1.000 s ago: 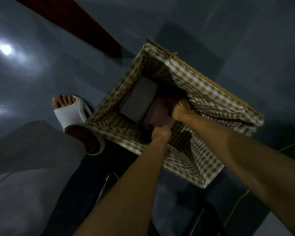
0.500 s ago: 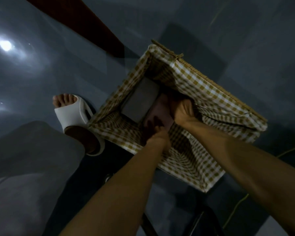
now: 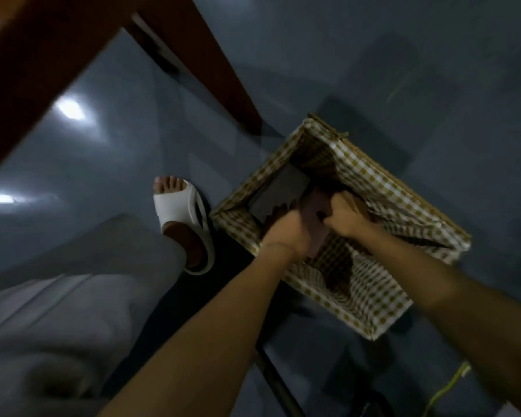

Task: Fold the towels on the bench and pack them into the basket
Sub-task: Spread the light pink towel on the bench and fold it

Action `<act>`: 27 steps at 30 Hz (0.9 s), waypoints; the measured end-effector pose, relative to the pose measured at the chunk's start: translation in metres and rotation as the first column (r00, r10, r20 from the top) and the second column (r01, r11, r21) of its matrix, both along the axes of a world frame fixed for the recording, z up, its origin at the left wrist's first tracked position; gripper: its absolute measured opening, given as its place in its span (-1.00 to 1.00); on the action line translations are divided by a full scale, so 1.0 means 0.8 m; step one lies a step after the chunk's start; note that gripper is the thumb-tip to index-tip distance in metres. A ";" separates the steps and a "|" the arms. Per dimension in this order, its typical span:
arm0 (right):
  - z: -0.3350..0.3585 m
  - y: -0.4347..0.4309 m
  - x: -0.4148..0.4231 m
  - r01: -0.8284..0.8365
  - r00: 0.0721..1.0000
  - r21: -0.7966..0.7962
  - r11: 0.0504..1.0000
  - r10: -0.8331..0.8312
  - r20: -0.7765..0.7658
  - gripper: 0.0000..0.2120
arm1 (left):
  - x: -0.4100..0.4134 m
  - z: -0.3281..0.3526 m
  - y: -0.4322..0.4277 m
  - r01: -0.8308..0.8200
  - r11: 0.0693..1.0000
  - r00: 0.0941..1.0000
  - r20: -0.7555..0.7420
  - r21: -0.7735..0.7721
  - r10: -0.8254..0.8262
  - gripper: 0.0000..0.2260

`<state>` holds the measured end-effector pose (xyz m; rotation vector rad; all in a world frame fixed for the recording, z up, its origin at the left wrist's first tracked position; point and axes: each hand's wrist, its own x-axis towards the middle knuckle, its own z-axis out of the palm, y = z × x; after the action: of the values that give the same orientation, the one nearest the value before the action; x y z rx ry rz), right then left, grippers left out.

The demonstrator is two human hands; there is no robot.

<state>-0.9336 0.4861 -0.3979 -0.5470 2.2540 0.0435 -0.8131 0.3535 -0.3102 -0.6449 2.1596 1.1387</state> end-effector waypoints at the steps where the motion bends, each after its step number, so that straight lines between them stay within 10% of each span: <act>1: 0.014 0.000 0.002 -0.011 1.000 -0.030 0.999 0.011 -0.020 -0.39 | 0.005 0.003 -0.007 -0.026 0.999 0.999 -0.042 -0.025 0.025 -0.62; 16: 0.303 -0.145 0.043 -0.285 0.908 -0.638 0.715 -0.012 -0.419 -0.65 | 0.072 0.226 -0.182 -0.174 0.809 0.813 -0.545 -0.561 -0.203 -0.65; 27: 0.484 -0.360 0.128 -0.539 0.825 -0.688 0.486 0.137 -0.549 -0.43 | 0.201 0.379 -0.352 -0.502 0.529 0.752 -0.647 -0.685 -0.125 -0.62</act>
<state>-0.8310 0.1985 -0.0110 -1.6656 2.4372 -0.8346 -0.6524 0.0722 -0.0073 -1.0481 3.3525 0.2862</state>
